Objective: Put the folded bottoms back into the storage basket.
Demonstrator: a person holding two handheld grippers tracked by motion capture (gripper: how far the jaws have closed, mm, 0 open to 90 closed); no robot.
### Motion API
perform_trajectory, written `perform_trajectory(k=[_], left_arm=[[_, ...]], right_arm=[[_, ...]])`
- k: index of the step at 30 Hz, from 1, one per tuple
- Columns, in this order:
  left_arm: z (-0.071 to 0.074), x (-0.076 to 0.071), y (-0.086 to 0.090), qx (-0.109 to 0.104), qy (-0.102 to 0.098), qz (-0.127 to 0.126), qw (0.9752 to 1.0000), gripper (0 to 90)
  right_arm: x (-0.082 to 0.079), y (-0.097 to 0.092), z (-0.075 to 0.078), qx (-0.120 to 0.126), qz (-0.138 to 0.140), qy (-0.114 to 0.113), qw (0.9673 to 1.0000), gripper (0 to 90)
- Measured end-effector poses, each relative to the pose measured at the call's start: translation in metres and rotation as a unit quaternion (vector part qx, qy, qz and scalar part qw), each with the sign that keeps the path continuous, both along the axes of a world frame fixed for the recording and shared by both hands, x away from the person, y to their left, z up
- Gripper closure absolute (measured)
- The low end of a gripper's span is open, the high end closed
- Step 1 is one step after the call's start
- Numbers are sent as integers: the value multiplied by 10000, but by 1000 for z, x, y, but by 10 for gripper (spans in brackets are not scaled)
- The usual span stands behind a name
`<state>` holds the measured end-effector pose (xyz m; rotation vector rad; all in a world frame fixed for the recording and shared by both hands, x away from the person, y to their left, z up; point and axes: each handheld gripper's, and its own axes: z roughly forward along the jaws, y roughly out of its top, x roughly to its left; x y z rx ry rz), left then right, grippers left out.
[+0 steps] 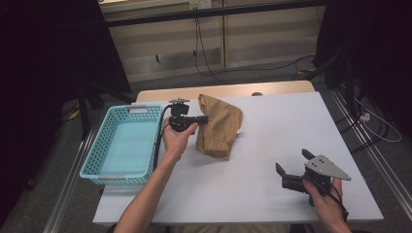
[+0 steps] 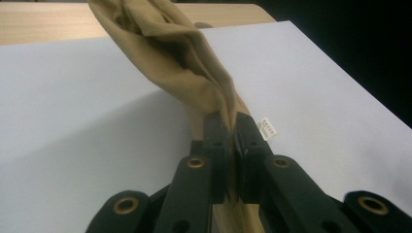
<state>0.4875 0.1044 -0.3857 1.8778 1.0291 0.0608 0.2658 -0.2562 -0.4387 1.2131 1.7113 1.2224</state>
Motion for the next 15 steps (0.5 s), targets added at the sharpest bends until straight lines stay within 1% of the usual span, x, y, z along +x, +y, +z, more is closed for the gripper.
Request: perform_trajectory(k=[3, 5, 7, 12, 15], left_arm=[[2, -1, 3, 84, -59, -12, 9999, 860], [4, -3, 4, 96, -74, -18, 9999, 861], [5, -4, 4, 11, -71, -65, 10000, 861], [10, -5, 3, 75, -187, -101, 9997, 861], [12, -4, 7, 36, -207, -85, 9997, 861]], right_arm=[[0, 0, 0, 2, 8, 2, 10000, 24], [0, 0, 0, 0, -5, 10, 10000, 24], [0, 0, 0, 1, -9, 10, 10000, 24], [-1, 1, 0, 6, 8, -2, 10000, 23], [-2, 0, 0, 5, -8, 4, 10000, 23]])
